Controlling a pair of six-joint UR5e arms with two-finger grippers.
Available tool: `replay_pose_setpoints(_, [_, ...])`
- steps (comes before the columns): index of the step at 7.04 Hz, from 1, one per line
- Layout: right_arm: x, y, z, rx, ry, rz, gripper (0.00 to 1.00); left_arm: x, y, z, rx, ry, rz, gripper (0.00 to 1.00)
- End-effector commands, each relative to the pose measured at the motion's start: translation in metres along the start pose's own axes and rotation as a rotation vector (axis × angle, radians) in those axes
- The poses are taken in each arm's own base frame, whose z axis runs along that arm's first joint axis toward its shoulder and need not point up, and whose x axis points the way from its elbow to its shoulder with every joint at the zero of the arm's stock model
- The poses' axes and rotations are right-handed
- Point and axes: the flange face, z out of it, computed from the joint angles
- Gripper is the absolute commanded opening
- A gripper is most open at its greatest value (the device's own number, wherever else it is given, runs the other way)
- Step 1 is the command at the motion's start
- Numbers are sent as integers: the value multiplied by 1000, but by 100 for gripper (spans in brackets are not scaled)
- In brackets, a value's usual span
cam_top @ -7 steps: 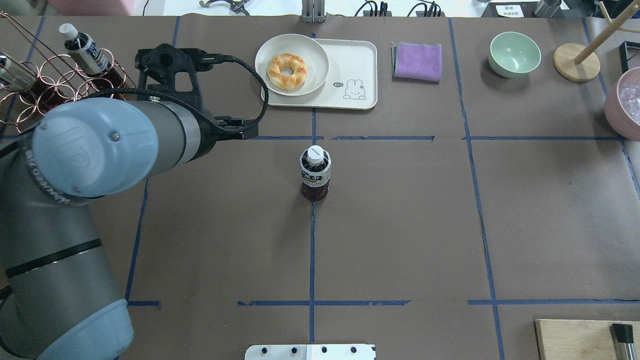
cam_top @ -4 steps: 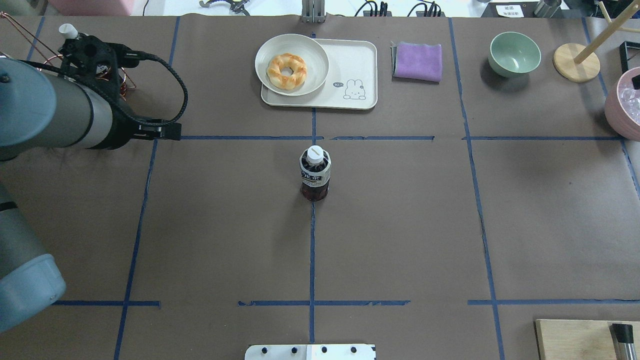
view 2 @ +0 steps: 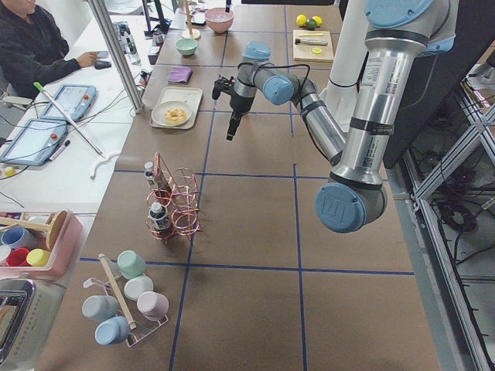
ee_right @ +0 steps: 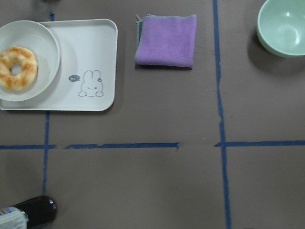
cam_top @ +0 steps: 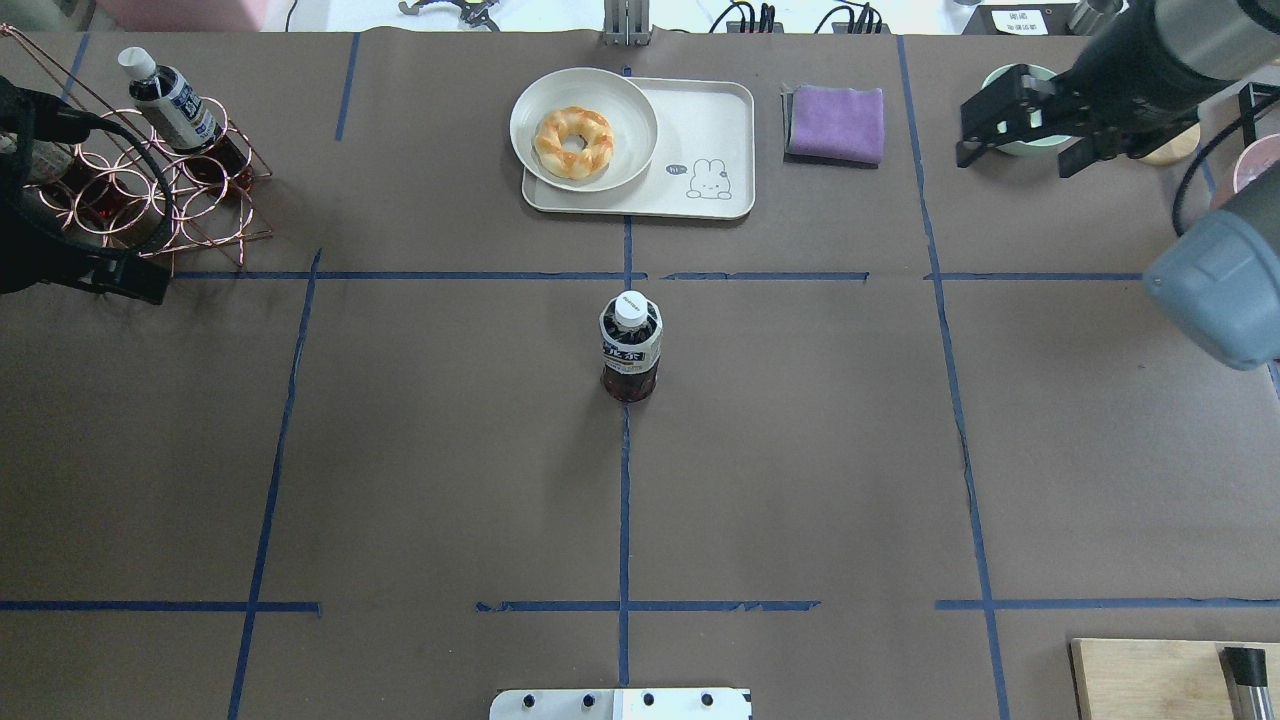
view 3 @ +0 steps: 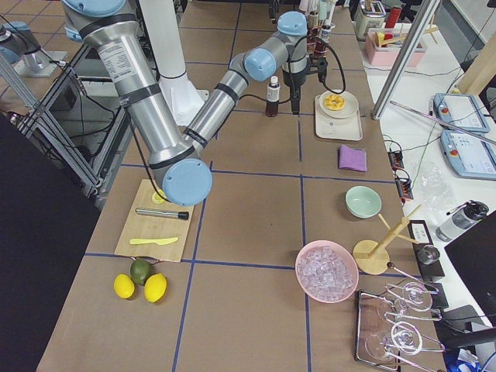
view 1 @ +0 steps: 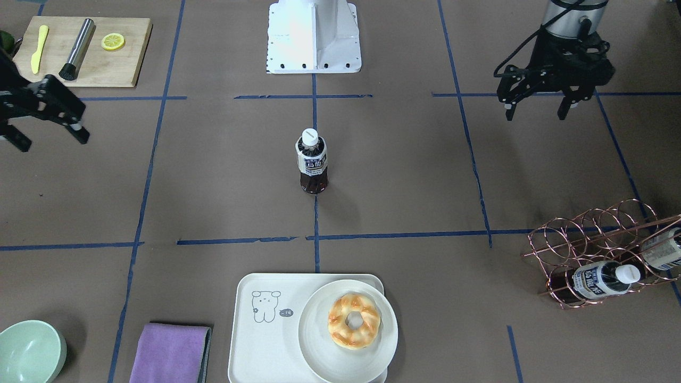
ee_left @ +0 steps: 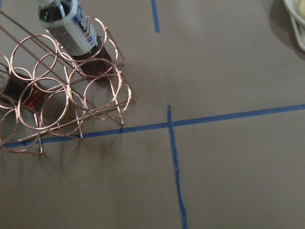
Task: Place tea on tray
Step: 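Move the right gripper over the standing tea bottle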
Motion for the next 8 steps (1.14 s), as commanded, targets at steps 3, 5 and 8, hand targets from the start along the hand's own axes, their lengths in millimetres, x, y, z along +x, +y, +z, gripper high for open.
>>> replay_pose_setpoints(3, [-193, 52, 54, -20, 18, 31, 100, -121, -21, 31, -109, -14, 93, 100])
replay_pose_setpoints(5, [-247, 61, 71, -16, 34, 74, 100, -204, -31, 44, -158, 48, 124, 100])
replay_pose_setpoints(8, [-271, 70, 110, -65, 82, 91, 99, -303, -22, 64, -204, 28, 152, 100])
